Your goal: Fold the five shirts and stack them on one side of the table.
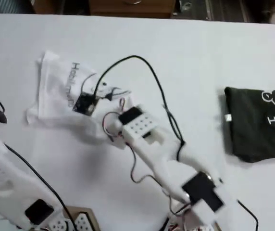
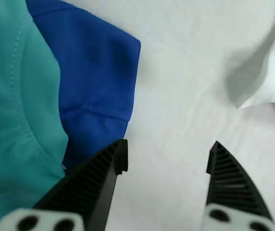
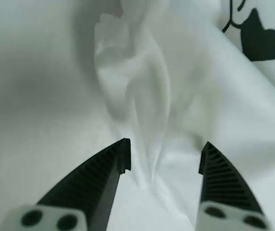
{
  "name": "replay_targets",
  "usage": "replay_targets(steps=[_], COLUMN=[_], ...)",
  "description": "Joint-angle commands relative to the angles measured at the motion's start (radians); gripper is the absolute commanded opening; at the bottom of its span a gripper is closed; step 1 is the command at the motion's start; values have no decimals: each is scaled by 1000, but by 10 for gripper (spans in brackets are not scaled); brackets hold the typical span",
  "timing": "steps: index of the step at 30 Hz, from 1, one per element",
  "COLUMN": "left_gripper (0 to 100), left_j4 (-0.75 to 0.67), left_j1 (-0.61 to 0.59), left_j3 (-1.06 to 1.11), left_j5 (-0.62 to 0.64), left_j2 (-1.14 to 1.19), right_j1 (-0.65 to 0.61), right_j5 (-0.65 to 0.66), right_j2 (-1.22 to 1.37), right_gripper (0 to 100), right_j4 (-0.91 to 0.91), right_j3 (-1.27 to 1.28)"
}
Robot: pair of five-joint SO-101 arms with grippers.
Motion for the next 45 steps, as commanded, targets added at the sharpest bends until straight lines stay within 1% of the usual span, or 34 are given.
replay_targets(steps=[1,4,6,8,10,13,16,18,20,22,24,28,31,35,39,41,45], left_gripper=[286,286,286,286,286,286,286,286,286,286,286,286,286,286,286,286,286], left_j4=[-3,-3,-3,-3,-3,-3,-2,-2,-2,-3,-11,-11,-11,-9,-9,-9,-6], left_j1=[-12,-11,-9,-8,-8,-8,-8,-6,0,9,23,31,17,3,3,3,3], left_j3=[1,1,1,1,1,2,7,7,4,2,1,-7,-44,-73,-70,-70,-70], left_j5=[-8,-8,-8,-8,-8,-8,-8,-8,-8,-8,-6,-5,-5,-8,-8,-8,-8], left_j2=[-8,-8,-8,-6,-6,-6,-6,-6,-6,-6,-6,-14,-8,-6,-6,-6,-6], right_j1=[85,183,252,311,364,421,438,424,380,303,222,145,113,61,-16,-50,-64], right_j5=[0,2,14,71,100,103,103,97,97,103,104,95,52,43,41,41,41], right_j2=[107,200,263,325,371,397,398,397,397,397,404,397,397,395,369,340,282], right_gripper=[238,230,182,118,73,63,78,134,217,296,326,325,323,265,283,284,284], right_j4=[2,13,13,13,24,93,206,332,473,595,677,670,670,664,657,630,526], right_j3=[-147,-282,-385,-491,-592,-740,-859,-924,-961,-964,-959,-888,-829,-764,-713,-667,-531])
